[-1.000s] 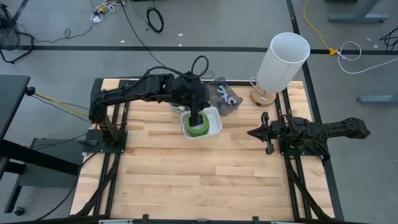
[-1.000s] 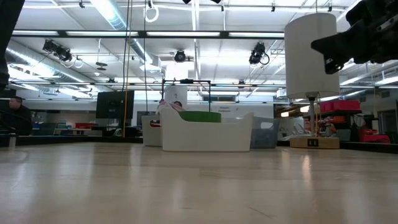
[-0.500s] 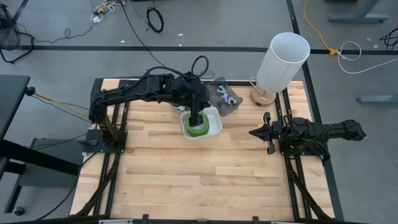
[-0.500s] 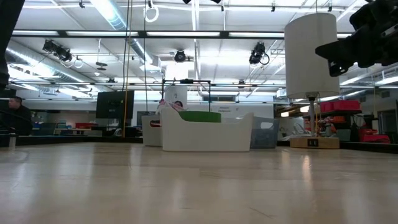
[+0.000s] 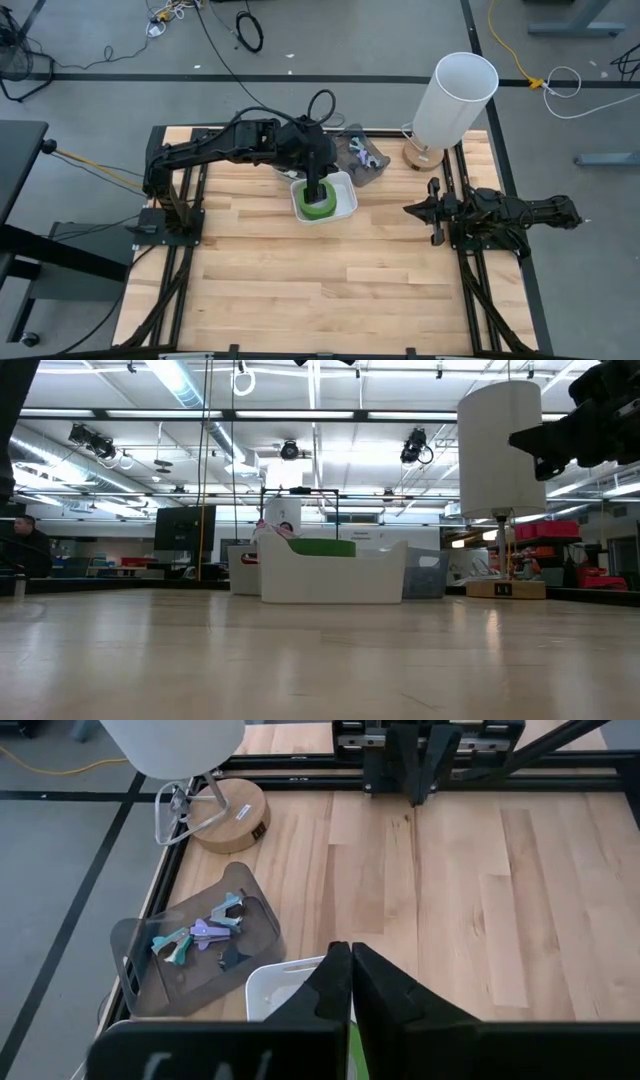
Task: Pick and place Stapler, Stapler remover, tape
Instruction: Return to Home Position
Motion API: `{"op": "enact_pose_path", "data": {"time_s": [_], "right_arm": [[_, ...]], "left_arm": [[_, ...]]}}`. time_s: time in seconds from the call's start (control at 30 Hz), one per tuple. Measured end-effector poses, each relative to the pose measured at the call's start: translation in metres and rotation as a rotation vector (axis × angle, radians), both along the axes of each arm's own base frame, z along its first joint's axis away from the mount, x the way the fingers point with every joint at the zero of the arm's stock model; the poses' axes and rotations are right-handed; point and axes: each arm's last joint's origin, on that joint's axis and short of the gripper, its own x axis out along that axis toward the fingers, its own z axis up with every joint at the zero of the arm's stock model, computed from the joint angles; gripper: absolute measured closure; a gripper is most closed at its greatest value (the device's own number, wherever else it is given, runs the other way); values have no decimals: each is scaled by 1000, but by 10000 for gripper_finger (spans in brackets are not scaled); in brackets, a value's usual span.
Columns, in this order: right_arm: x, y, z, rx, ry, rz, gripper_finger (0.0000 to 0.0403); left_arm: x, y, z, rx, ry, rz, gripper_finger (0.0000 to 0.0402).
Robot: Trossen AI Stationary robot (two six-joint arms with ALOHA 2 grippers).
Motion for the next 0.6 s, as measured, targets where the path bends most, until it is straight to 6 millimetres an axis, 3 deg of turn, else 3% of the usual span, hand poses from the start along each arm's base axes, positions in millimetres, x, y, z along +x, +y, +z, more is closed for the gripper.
{"op": "enact_pose_path", "data": {"time_s": [0.37,0.6], "right_arm": [[-1,0,-2,13,13,19,403],[3,3,-13,43,-25,88,403]], "left_arm": [[0,0,0,1,-1,0,385],[0,0,0,0,-2,0,385]]}}
